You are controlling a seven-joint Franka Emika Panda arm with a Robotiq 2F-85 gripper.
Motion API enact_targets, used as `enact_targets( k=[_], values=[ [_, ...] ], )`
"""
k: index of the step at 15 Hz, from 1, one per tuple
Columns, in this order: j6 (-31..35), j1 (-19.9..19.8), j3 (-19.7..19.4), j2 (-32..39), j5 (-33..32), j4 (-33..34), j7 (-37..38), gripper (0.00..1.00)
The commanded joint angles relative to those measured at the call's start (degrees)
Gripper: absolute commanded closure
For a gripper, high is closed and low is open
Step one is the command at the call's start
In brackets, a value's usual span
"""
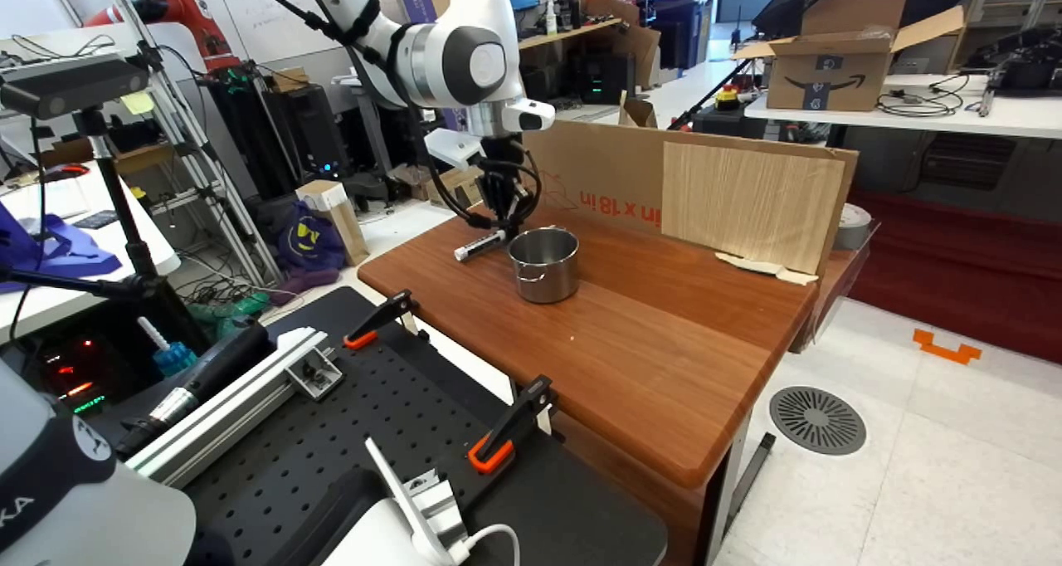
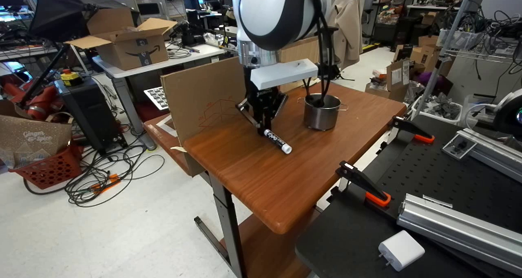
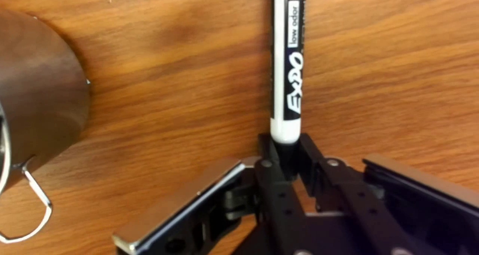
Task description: Put the marker in the pot
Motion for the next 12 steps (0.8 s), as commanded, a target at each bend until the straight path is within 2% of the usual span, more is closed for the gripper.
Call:
enact_targets(
  k=[1, 5, 7, 12],
  values=[
    [-0.31, 1.58, -1.03, -2.98, 1.2, -2.07, -0.02, 0.95],
    [1.1, 3.58, -3.06, -9.24, -1.37, -7.36, 2.55, 0.95],
    [2.51, 5.23, -5.41, -13.59, -4.6, -11.49, 5.97, 0.95],
    [4.9, 5.24, -10.46, -23.61, -17.16, -19.37, 17.03, 0.95]
  ],
)
